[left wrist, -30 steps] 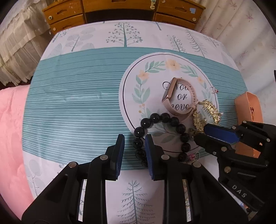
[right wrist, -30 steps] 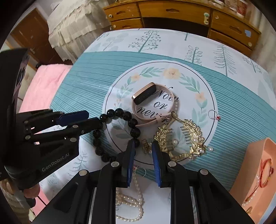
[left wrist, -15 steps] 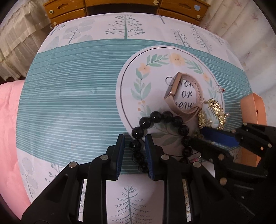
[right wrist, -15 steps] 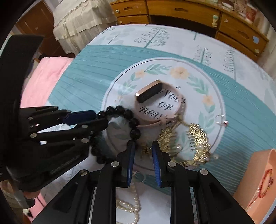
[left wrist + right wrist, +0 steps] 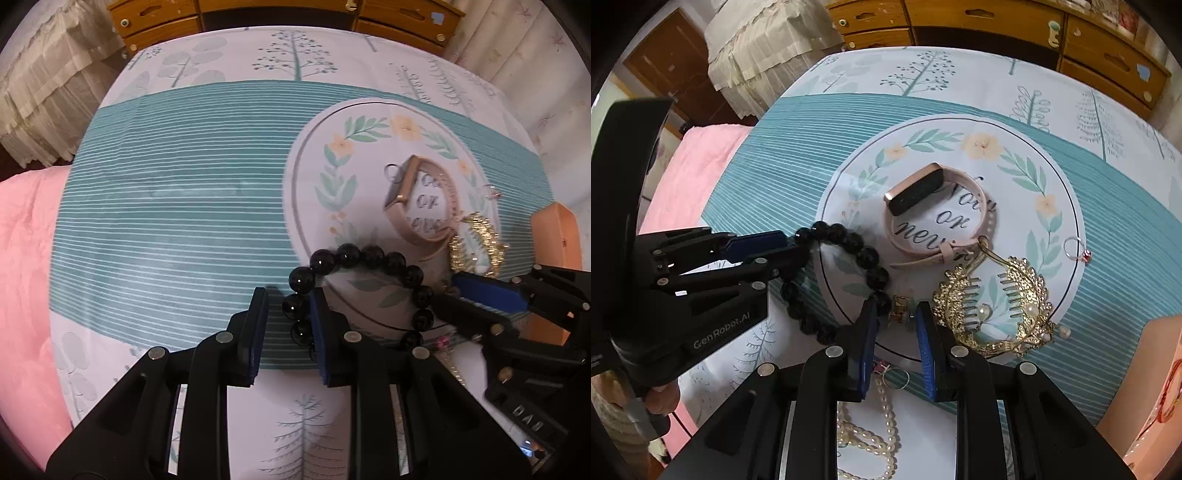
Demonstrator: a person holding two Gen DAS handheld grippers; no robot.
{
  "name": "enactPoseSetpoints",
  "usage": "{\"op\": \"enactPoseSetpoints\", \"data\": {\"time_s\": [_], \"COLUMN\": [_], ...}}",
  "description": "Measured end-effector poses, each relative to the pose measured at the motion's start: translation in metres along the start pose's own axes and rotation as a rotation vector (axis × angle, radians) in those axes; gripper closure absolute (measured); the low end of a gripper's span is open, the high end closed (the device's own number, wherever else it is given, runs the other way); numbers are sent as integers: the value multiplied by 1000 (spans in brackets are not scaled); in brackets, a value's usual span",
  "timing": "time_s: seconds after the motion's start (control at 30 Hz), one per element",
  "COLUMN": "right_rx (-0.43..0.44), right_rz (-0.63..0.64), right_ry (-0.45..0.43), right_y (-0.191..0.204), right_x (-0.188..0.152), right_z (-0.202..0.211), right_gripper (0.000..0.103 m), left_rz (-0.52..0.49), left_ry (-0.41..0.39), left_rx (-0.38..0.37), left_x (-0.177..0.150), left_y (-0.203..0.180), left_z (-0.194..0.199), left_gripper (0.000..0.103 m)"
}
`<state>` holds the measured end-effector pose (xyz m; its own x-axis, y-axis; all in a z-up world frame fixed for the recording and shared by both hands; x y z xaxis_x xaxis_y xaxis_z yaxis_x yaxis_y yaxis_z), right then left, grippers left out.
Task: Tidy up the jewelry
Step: 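Grasp the black bead bracelet with the left tool while the right tool grasps a small gold charm, then carry the bracelet and charm into the peach tray and open both tools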
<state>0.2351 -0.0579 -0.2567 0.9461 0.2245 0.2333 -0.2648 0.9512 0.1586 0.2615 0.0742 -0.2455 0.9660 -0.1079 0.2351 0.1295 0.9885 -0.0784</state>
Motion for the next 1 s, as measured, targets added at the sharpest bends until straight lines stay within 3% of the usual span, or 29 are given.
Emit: {"op": "enactPoseSetpoints", "data": {"time_s": [0.2, 0.57, 0.63, 0.83, 1.0], "right_rx": [3, -104, -91, -16, 30], "right_rz": [-19, 16, 11, -24, -61], "right_ry": [2, -7, -14, -88, -169], "right_y": [-2, -1, 0, 4, -3], "right_x": [2, 5, 4, 4, -3], "right_z": [-4, -6, -3, 25, 66], "right_gripper": [82, 85, 86, 88, 88], "left_rz": [12, 19, 20, 40, 40], "left_ry": [4, -1, -4, -21, -98], "left_rx": [25, 42, 18, -13, -75], "left_x": [-2, 0, -2, -8, -4], "left_y": [14, 16, 11, 4, -15], "left_z": [1, 1, 1, 8, 44], "left_gripper": [82, 82, 90, 91, 91]}}
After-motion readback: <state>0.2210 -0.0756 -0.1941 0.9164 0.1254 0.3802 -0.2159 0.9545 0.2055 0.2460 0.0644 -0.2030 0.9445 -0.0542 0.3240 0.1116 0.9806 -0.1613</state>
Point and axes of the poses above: each gripper's, at about its wrist camera, not at the fingertips, and z roughly against the way its jaws point, y to its left, x to its top, the point moved 10 cm from there along -z, roughly the way its jaws point, and after that the axes turned 2 degrees about -x, right-handed, at the moved point
